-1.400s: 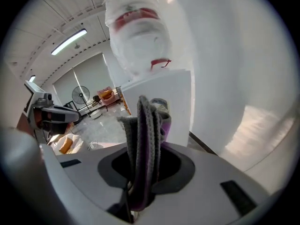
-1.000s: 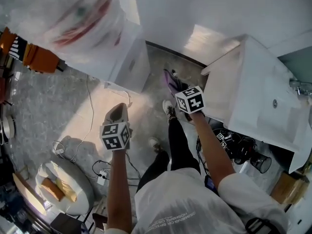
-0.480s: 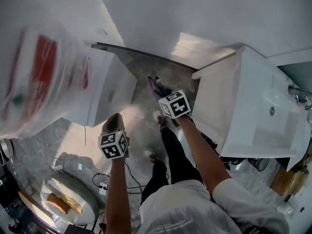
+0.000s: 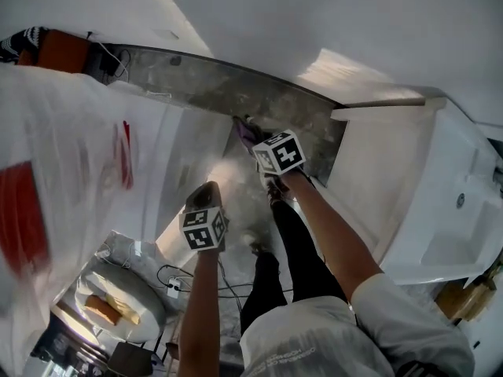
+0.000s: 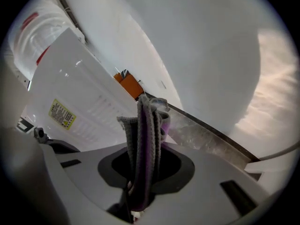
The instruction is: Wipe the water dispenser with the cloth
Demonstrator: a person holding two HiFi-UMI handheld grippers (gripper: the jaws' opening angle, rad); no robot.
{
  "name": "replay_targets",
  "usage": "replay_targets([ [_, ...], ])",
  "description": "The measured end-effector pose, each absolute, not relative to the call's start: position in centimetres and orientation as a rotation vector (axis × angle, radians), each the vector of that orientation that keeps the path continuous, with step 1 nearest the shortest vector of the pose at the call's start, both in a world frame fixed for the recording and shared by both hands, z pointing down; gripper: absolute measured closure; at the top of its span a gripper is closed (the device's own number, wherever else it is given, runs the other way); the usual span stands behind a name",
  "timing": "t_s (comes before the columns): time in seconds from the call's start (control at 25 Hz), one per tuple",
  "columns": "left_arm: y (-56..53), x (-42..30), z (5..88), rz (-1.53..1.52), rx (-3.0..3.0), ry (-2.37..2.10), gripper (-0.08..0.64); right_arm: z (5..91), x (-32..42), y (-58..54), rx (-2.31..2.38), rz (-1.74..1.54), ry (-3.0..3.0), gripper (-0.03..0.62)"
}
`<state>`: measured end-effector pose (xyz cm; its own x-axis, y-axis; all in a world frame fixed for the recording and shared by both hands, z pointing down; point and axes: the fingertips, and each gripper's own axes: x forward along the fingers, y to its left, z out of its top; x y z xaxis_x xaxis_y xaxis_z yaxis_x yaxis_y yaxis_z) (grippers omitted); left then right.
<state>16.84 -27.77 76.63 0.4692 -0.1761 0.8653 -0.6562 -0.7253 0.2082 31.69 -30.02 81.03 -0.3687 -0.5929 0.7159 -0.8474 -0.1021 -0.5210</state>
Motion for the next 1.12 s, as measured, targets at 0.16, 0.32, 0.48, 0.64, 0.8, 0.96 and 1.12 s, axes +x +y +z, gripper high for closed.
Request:
replay_targets([
  [0.16,-27.9,17.6,78.4,1.192,2.135,-0.692,0.541,83.8,32.4,-31.9,1.550,1.423,-1.841,0.505],
  [0.32,-28.1,18.0,79.4,1.169,2.106,-0.693,0.540,85.2,32.1,-34.4,1.563,1.468,-1.876,0.506],
  [0.48,-28.2,17.2,79.8,1.145,2.083,-0.716,0.540,85.4,30.2,-36.4,1.509,1.485,-1.973,0.505],
  [0.64,-27.4,15.2,79.5,1.135,2.061,-0.739,0.541,85.1,27.7,-36.7,1.453,1.458,-2.027,0.506],
  [0.8,-27.2,12.8,78.7,1.130,2.062,-0.761,0.541,84.5,24.8,-36.5,1.397,1.388,-2.043,0.505],
  [0.96,-26.1,10.7,77.5,1.119,2.077,-0.768,0.541,84.5,21.2,-34.9,1.340,1.384,-2.034,0.505],
  [1.12,-24.8,7.6,76.3,1.092,2.093,-0.809,0.541,84.5,17.1,-32.1,1.311,1.381,-2.022,0.505],
])
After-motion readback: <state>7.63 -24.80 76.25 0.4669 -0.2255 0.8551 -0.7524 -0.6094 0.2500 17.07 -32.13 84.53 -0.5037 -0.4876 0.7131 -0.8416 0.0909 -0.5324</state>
